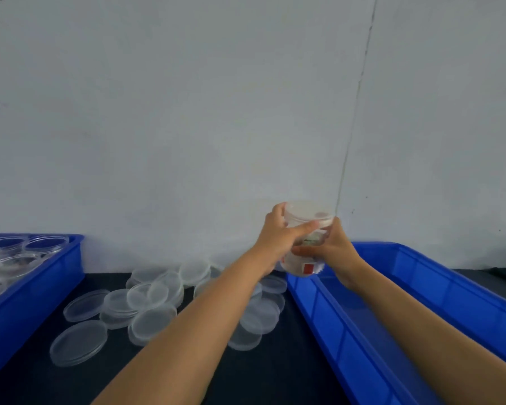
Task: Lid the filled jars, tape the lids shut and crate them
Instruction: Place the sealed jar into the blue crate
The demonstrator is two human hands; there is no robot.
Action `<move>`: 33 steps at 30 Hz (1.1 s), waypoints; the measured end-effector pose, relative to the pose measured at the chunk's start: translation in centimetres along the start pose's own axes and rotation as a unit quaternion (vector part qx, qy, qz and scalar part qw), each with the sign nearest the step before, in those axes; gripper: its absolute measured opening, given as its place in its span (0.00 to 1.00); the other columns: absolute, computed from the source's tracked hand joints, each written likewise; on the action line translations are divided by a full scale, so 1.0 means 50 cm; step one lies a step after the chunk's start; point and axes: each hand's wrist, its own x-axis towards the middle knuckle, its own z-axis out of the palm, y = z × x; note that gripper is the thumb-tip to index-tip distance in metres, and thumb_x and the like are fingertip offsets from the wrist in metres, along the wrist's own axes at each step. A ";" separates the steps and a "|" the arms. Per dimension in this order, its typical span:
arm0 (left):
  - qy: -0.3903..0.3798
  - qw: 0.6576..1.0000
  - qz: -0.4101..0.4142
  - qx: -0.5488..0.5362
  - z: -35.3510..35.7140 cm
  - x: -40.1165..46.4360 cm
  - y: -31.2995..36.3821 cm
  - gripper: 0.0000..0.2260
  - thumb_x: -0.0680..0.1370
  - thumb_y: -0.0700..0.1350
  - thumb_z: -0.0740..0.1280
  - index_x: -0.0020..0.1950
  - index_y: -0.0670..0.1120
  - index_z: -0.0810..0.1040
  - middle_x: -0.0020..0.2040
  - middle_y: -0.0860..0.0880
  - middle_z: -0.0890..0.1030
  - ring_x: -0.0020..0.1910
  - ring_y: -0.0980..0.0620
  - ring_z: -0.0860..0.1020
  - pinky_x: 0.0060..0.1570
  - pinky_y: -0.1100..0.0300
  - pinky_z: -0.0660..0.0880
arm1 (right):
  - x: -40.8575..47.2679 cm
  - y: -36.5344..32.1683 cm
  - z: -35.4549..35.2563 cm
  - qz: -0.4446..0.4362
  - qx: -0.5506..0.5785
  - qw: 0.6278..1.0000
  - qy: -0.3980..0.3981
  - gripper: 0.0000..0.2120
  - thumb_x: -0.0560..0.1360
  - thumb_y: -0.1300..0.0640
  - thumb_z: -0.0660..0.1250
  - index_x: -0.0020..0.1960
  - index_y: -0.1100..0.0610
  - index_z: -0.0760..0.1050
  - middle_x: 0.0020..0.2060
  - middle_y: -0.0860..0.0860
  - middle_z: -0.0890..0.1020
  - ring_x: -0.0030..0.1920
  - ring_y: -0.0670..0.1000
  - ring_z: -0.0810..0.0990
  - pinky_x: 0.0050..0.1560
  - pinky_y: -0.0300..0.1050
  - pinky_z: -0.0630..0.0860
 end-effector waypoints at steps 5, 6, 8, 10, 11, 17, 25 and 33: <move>-0.060 0.997 -0.021 0.031 0.059 0.102 -0.072 0.22 0.80 0.38 0.64 0.73 0.45 0.66 0.67 0.51 0.72 0.63 0.54 0.72 0.56 0.65 0.74 | 0.074 0.095 -0.075 0.021 -0.026 0.994 0.107 0.40 0.61 0.68 0.80 0.63 0.52 0.61 0.53 0.49 0.76 0.52 0.47 0.78 0.39 0.37 0.76; -0.073 0.996 -0.030 0.039 0.069 0.116 -0.092 0.22 0.80 0.37 0.63 0.73 0.45 0.65 0.65 0.53 0.73 0.62 0.55 0.72 0.57 0.64 0.73 | 0.085 0.116 -0.085 0.031 -0.031 0.993 0.113 0.39 0.61 0.68 0.80 0.62 0.51 0.60 0.52 0.49 0.76 0.52 0.48 0.78 0.38 0.37 0.76; -0.091 0.992 -0.042 0.074 0.085 0.138 -0.135 0.22 0.79 0.36 0.61 0.73 0.47 0.65 0.62 0.55 0.73 0.59 0.56 0.71 0.54 0.64 0.71 | 0.102 0.156 -0.098 0.062 -0.049 0.990 0.117 0.39 0.61 0.68 0.80 0.62 0.51 0.60 0.53 0.51 0.76 0.54 0.52 0.77 0.41 0.40 0.76; -0.092 0.987 -0.056 0.120 0.093 0.154 -0.176 0.24 0.79 0.36 0.60 0.74 0.48 0.63 0.68 0.50 0.71 0.62 0.54 0.71 0.57 0.62 0.69 | 0.114 0.190 -0.105 0.097 -0.079 0.986 0.108 0.40 0.61 0.67 0.80 0.63 0.52 0.59 0.53 0.53 0.76 0.54 0.54 0.77 0.42 0.45 0.77; -0.087 0.984 -0.062 0.141 0.096 0.161 -0.194 0.25 0.79 0.37 0.60 0.75 0.48 0.62 0.71 0.49 0.70 0.64 0.53 0.70 0.58 0.61 0.68 | 0.120 0.204 -0.106 0.114 -0.091 0.984 0.102 0.40 0.61 0.66 0.81 0.63 0.52 0.59 0.53 0.54 0.77 0.53 0.55 0.78 0.41 0.47 0.78; -0.029 0.967 -0.056 0.246 0.105 0.193 -0.260 0.22 0.77 0.45 0.65 0.71 0.46 0.66 0.67 0.44 0.74 0.67 0.43 0.70 0.65 0.49 0.69 | 0.165 0.261 -0.085 0.215 -0.079 0.971 0.066 0.35 0.67 0.68 0.75 0.59 0.48 0.56 0.32 0.56 0.81 0.21 0.54 0.78 0.21 0.43 0.72; -0.094 0.961 -0.105 0.238 0.103 0.191 -0.307 0.32 0.74 0.41 0.67 0.75 0.47 0.57 0.70 0.46 0.69 0.67 0.45 0.70 0.67 0.52 0.69 | 0.188 0.330 -0.068 0.260 -0.106 0.958 0.052 0.28 0.72 0.67 0.69 0.62 0.54 0.57 0.30 0.58 0.73 0.17 0.48 0.69 0.19 0.37 0.67; -0.096 0.959 -0.085 0.254 0.082 0.219 -0.320 0.32 0.79 0.41 0.64 0.78 0.42 0.50 0.74 0.43 0.63 0.71 0.45 0.66 0.67 0.56 0.66 | 0.212 0.356 -0.038 0.247 -0.080 0.964 0.054 0.30 0.72 0.64 0.71 0.60 0.51 0.53 0.37 0.58 0.76 0.25 0.49 0.76 0.22 0.38 0.72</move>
